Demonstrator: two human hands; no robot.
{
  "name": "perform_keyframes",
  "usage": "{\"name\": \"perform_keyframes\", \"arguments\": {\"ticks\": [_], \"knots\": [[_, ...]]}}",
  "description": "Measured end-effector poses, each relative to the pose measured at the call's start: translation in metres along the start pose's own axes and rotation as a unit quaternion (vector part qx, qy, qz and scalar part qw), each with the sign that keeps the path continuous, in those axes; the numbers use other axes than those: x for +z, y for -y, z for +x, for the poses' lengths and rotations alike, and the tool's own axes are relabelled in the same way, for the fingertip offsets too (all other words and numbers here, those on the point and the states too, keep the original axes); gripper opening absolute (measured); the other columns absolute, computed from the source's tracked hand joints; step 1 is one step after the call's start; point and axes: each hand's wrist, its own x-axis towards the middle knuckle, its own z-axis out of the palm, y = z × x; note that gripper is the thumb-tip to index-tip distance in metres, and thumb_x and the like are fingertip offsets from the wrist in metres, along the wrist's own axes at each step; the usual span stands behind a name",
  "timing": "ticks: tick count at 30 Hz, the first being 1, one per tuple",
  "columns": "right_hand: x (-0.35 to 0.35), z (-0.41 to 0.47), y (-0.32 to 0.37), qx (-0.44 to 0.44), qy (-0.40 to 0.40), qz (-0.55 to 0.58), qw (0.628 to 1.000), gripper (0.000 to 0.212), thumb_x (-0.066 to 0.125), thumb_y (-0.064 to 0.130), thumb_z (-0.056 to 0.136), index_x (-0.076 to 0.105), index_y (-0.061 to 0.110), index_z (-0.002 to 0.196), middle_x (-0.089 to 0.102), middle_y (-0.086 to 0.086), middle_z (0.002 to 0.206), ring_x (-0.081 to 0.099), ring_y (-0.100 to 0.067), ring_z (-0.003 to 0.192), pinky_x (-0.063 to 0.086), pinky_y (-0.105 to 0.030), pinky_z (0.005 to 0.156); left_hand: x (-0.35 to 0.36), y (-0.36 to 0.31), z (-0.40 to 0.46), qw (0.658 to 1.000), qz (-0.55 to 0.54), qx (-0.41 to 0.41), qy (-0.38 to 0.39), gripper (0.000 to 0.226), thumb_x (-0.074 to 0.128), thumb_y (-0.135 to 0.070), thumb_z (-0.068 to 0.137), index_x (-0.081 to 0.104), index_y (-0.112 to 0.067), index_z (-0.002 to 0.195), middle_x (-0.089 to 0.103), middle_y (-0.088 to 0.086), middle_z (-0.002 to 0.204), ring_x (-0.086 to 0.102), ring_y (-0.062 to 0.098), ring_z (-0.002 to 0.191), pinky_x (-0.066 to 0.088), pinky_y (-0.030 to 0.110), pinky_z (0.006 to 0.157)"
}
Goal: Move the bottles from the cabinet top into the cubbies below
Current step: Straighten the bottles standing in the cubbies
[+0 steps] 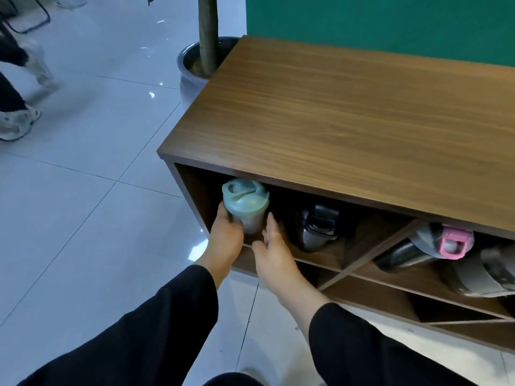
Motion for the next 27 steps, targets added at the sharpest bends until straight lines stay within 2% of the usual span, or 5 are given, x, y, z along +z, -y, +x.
{"name": "perform_keyframes", "arguments": {"ticks": [5, 13, 15, 20, 27], "knots": [[-0.002, 0.023, 0.001, 0.002, -0.027, -0.046, 0.999, 0.077, 0.042, 0.007, 0.095, 0.005, 0.031, 0.158, 0.045, -0.012, 0.149, 0.044, -0.029, 0.135, 0.034, -0.027, 0.097, 0.001, 0.007, 0.0, 0.999, -0.027, 0.03, 0.013, 0.056, 0.045, 0.002, 0.095, 0.047, -0.025, 0.144, 0.064, -0.002, 0.135, 0.057, 0.013, 0.126, 0.043, 0.041, 0.112], [-0.006, 0.037, -0.002, -0.007, -0.027, -0.057, 0.998, 0.081, 0.04, 0.029, 0.081, 0.01, 0.036, 0.156, 0.031, -0.003, 0.161, 0.034, -0.024, 0.145, 0.03, -0.042, 0.117, -0.001, 0.019, -0.008, 0.999, -0.035, 0.038, 0.01, 0.073, 0.039, 0.008, 0.091, 0.032, -0.025, 0.155, 0.052, -0.003, 0.149, 0.047, 0.012, 0.137, 0.035, 0.04, 0.118], [-0.004, 0.035, 0.0, -0.002, -0.042, -0.037, 0.998, 0.078, 0.043, 0.022, 0.088, 0.008, 0.031, 0.157, 0.029, -0.003, 0.162, 0.03, -0.023, 0.147, 0.028, -0.041, 0.118, -0.002, 0.015, -0.008, 0.999, -0.036, 0.04, 0.009, 0.074, 0.039, 0.008, 0.092, 0.028, -0.025, 0.157, 0.049, -0.004, 0.152, 0.046, 0.011, 0.138, 0.034, 0.038, 0.119], [0.003, 0.032, -0.003, 0.001, -0.041, -0.014, 0.999, 0.072, 0.04, 0.006, 0.095, 0.011, 0.027, 0.158, 0.035, -0.001, 0.158, 0.034, -0.021, 0.144, 0.03, -0.027, 0.108, -0.005, 0.017, -0.006, 0.998, -0.013, 0.049, 0.032, 0.071, 0.042, 0.007, 0.091, 0.039, -0.03, 0.152, 0.057, -0.008, 0.144, 0.051, 0.009, 0.132, 0.039, 0.035, 0.116], [-0.003, 0.044, -0.005, -0.013, -0.037, -0.03, 0.999, 0.069, 0.039, 0.015, 0.095, 0.014, 0.032, 0.157, 0.03, 0.001, 0.161, 0.029, -0.02, 0.147, 0.027, -0.043, 0.119, -0.003, 0.02, -0.013, 0.998, -0.001, 0.042, 0.045, 0.076, 0.039, 0.004, 0.093, 0.026, -0.035, 0.157, 0.047, -0.007, 0.154, 0.042, 0.011, 0.141, 0.032, 0.037, 0.12]]}}
